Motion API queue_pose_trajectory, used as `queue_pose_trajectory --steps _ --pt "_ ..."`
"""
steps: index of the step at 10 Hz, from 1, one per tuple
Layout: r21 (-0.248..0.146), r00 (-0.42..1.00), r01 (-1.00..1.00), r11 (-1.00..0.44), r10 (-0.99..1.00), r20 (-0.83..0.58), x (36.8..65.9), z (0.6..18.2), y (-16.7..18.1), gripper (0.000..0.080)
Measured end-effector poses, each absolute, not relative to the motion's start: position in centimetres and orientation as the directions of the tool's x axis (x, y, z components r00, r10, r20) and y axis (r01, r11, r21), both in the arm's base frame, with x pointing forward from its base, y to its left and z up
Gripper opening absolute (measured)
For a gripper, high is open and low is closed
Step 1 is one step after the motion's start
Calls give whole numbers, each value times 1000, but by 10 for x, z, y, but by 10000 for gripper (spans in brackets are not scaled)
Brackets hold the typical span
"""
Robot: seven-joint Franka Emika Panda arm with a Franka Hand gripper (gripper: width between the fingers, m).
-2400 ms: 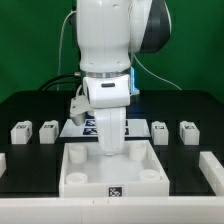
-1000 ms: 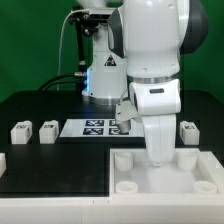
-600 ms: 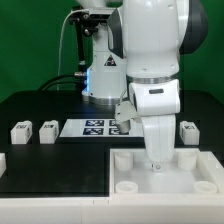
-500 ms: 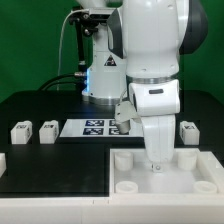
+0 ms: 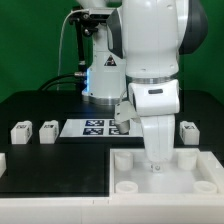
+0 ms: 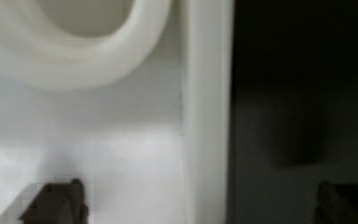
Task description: Assemble one leg
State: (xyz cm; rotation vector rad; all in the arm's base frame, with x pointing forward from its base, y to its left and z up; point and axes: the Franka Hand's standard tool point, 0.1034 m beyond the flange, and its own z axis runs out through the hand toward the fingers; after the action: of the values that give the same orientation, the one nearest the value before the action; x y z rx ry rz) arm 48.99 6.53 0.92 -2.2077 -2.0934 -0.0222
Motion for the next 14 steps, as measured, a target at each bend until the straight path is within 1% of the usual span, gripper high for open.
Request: queue_pose_trajectory --steps 1,2,4,5,6,7,9,10,12,14 --pt "-51 77 996 -73 994 72 488 20 65 649" --pt "-40 110 993 -108 992 62 485 35 67 649" --pt "-14 242 970 -241 969 50 473 65 85 649" --pt "-13 322 947 -322 945 48 466 71 97 649" --pt "-21 492 871 -491 869 48 463 74 112 649" --pt "-25 579 815 -579 814 48 460 74 125 649" --pt "-39 710 704 -709 703 45 459 73 126 649" --pt "-41 745 667 -744 666 43 459 73 127 649" --pt "-60 882 471 -880 470 33 457 72 131 649" --pt "-81 973 232 -969 232 7 441 64 147 649"
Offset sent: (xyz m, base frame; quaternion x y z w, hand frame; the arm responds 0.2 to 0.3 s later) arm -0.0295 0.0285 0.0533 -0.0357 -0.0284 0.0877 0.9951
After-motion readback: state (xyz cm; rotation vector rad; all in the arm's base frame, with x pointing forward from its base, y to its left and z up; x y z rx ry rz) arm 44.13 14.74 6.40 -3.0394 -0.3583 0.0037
